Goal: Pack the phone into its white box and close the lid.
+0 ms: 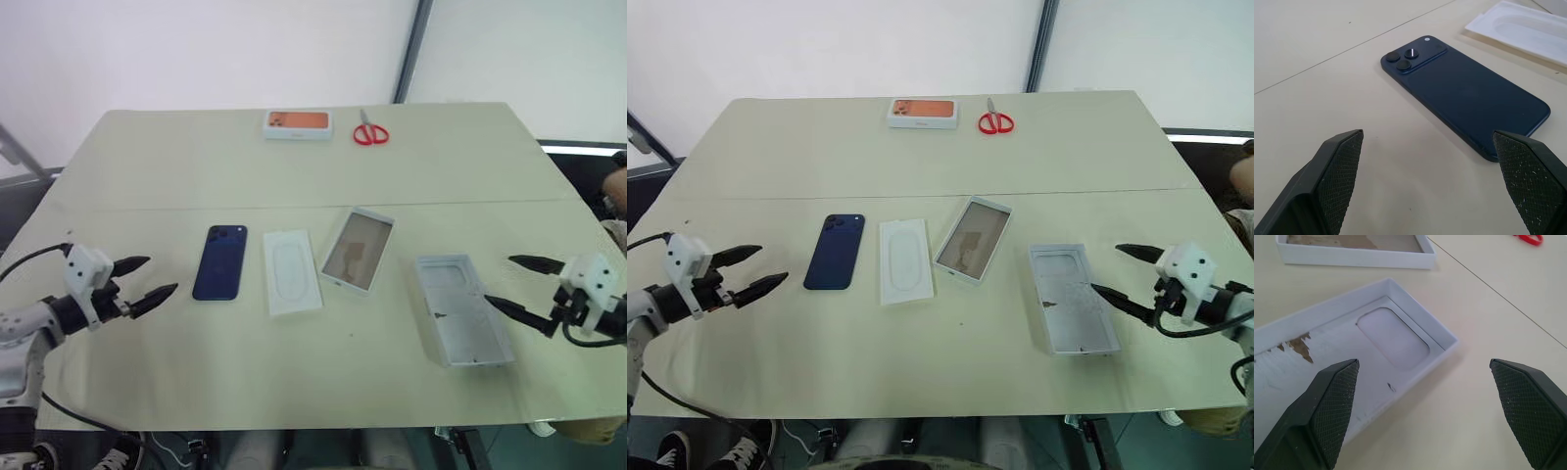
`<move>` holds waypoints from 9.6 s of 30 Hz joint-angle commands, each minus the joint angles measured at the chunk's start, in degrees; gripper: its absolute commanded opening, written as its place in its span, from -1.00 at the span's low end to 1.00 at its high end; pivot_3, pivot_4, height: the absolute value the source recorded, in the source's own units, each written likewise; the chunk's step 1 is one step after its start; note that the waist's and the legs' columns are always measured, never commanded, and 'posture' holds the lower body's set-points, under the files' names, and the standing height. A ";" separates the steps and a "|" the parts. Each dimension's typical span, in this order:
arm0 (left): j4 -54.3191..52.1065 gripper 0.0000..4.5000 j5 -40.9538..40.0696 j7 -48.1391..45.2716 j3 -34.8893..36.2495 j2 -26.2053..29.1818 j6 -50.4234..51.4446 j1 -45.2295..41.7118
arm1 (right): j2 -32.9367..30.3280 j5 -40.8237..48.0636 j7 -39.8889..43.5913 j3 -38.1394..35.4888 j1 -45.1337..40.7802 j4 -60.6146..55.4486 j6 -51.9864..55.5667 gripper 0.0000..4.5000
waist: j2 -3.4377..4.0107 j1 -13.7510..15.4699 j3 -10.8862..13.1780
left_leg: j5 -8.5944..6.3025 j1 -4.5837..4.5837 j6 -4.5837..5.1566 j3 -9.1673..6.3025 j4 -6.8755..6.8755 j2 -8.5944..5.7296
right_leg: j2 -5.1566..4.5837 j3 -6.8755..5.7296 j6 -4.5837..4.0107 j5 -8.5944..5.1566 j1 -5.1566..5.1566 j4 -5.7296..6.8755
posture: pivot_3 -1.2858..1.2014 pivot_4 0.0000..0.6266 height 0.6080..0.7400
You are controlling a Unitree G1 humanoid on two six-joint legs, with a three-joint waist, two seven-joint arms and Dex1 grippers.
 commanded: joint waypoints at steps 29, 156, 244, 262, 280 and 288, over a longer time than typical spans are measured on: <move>-16.58 0.96 -4.11 7.80 -4.28 -1.54 19.59 -4.44 | 1.56 -0.91 -6.04 7.64 -9.78 -9.52 4.04 0.98 | 0.03 -0.06 0.02 | -0.01 0.00 0.02 0.00 0.00 0.00 | 0.01 -0.01 0.01 0.01 0.02 -0.06 | 0.03 -0.52 1.00; -16.10 -1.00 -25.16 54.38 -2.45 -41.20 76.56 -32.37 | 13.84 -8.87 -10.26 21.20 -18.41 -7.49 -0.11 0.28 | -0.29 0.92 0.22 | 0.06 0.07 -0.10 -0.01 0.09 -0.06 | 0.26 -0.06 0.06 0.02 0.15 0.00 | 0.03 -0.52 1.00; -24.63 0.61 -6.70 19.51 -17.32 -17.49 23.97 -17.61 | 16.97 -24.30 -5.12 43.95 -23.30 -20.26 16.75 -0.98 | -0.22 0.01 0.25 | 0.08 0.07 -0.12 -0.10 -0.07 -0.03 | 0.26 -0.05 0.00 0.04 0.05 -0.05 | 0.03 -0.52 1.00; -24.07 0.61 -6.20 19.77 -16.54 -18.00 23.65 -17.53 | 19.84 -25.75 -13.12 39.44 -31.92 -7.94 5.60 -0.98 | -0.22 -0.17 0.27 | 0.08 0.07 -0.12 -0.09 -0.05 -0.02 | 0.29 -0.06 0.00 0.05 0.05 -0.05 | 0.03 -0.52 1.00; -24.72 0.61 -5.97 20.39 -15.91 -17.86 23.63 -17.17 | 27.13 -32.63 -17.04 46.05 -36.42 3.44 -6.27 -0.98 | -0.21 -0.42 0.27 | 0.10 0.07 -0.15 -0.09 -0.11 0.00 | 0.33 -0.04 0.00 0.05 0.01 -0.04 | 0.03 -0.52 1.00; -25.51 0.61 -6.85 21.50 -15.31 -17.66 25.14 -16.36 | 26.04 -33.38 -17.17 45.30 -36.32 4.72 -7.57 -0.98 | -0.21 -0.17 0.27 | 0.10 0.07 -0.16 -0.11 -0.06 -0.01 | 0.33 -0.05 0.00 0.05 0.00 -0.04 | 0.03 -0.52 1.00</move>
